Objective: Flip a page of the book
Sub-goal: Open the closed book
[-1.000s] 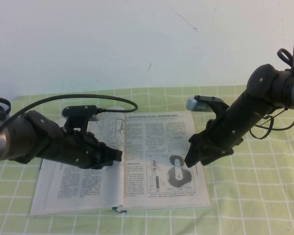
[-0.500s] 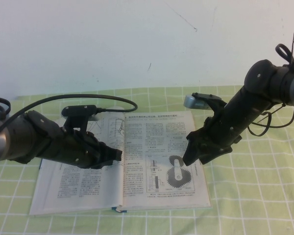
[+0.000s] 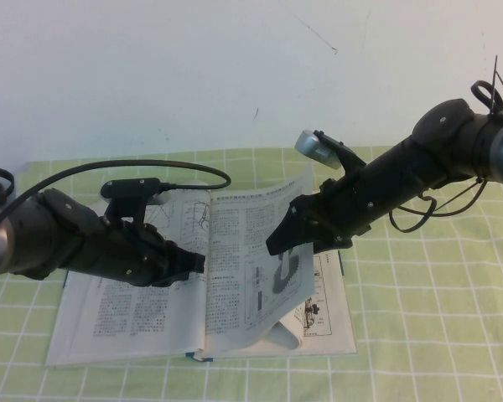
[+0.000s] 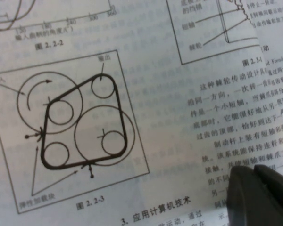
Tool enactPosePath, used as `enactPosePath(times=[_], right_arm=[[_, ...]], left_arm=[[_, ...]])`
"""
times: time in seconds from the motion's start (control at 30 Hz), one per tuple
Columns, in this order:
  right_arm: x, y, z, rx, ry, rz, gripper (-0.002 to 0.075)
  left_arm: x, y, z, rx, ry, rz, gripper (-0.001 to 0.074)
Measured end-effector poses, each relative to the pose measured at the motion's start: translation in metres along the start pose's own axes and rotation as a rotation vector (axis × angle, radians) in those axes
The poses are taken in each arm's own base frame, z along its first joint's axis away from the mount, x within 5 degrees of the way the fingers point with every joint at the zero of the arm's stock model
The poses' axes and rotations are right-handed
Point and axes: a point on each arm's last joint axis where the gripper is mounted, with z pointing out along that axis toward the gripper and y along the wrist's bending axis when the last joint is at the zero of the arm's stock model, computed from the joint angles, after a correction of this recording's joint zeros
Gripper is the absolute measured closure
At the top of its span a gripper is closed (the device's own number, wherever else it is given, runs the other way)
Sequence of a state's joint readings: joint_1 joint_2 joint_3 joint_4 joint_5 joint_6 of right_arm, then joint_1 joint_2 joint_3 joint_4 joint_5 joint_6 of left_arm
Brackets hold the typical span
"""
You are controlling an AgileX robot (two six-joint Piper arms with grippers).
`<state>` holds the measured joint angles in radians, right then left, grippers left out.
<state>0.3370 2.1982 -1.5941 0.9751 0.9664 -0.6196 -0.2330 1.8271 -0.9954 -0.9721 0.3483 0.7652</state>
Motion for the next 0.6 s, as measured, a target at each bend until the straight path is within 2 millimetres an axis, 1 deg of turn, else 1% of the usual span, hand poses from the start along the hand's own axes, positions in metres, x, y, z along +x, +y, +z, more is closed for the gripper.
enactPosePath(times=[0.3,0.43,0.6], right_arm=[[-0.002,0.006,0.001,-0.029,-0.009,-0.008,0.0286],[-0.011,0.014,-0.006,-0.038,-0.021,-0.036,0.0286],[-0.022,0.023,-0.016,-0.001,-0.016,-0.054,0.0287]], left_arm=[[0.0,0.0,0.0,0.001,0.002,0.0,0.0738],[0.0,0.0,0.0,0.004,0.004,0.0,0.0738],[0.001,-0.001,-0.001,0.012,0.008,-0.001,0.0738]])
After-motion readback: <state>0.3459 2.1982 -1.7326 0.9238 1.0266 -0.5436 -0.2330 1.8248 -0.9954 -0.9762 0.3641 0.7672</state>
